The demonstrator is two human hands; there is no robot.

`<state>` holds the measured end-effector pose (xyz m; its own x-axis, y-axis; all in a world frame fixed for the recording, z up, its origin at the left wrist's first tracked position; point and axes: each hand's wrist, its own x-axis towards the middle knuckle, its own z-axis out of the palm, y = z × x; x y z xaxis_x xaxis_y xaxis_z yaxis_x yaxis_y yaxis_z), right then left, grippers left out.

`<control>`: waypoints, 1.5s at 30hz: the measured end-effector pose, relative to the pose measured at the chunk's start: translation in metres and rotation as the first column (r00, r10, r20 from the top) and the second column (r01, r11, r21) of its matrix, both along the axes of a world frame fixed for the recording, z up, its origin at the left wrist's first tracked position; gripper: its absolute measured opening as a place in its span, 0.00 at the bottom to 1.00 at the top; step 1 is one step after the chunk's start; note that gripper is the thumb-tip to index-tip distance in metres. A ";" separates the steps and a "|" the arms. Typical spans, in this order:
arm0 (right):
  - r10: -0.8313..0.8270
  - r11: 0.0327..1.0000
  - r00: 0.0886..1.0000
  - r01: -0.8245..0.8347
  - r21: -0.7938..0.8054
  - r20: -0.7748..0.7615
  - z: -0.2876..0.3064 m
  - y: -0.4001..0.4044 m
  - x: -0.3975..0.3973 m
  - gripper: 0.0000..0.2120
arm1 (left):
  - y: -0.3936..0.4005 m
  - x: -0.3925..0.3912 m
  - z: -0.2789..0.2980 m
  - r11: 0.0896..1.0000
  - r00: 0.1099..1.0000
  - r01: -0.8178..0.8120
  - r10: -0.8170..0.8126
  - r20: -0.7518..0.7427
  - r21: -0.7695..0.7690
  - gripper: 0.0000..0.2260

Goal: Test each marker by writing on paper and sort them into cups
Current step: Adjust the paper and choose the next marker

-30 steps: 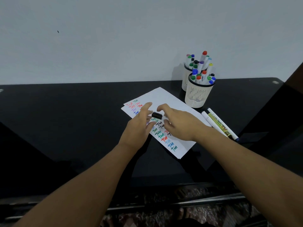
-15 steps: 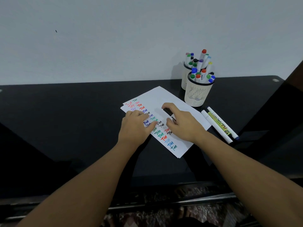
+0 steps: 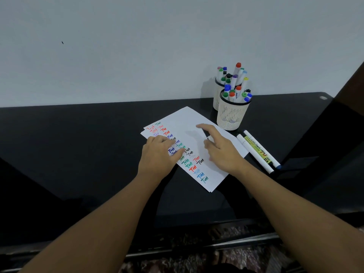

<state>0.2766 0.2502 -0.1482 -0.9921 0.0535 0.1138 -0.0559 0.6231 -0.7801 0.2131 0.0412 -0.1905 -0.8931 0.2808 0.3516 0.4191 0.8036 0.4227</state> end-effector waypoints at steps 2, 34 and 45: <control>-0.033 0.983 0.997 0.046 -0.180 0.074 0.005 0.004 -0.002 0.19 | 0.001 0.000 0.001 1.000 1.000 -0.002 0.002 0.002 -0.006 0.24; -0.365 0.822 0.900 0.432 0.371 -0.238 0.098 0.078 -0.063 0.18 | 0.002 -0.001 0.001 0.999 0.999 -0.031 0.032 0.007 -0.042 0.22; -0.405 0.743 0.887 0.460 0.485 -0.222 0.103 0.073 -0.070 0.17 | 0.002 -0.003 0.001 0.999 0.999 -0.029 0.030 0.018 -0.034 0.23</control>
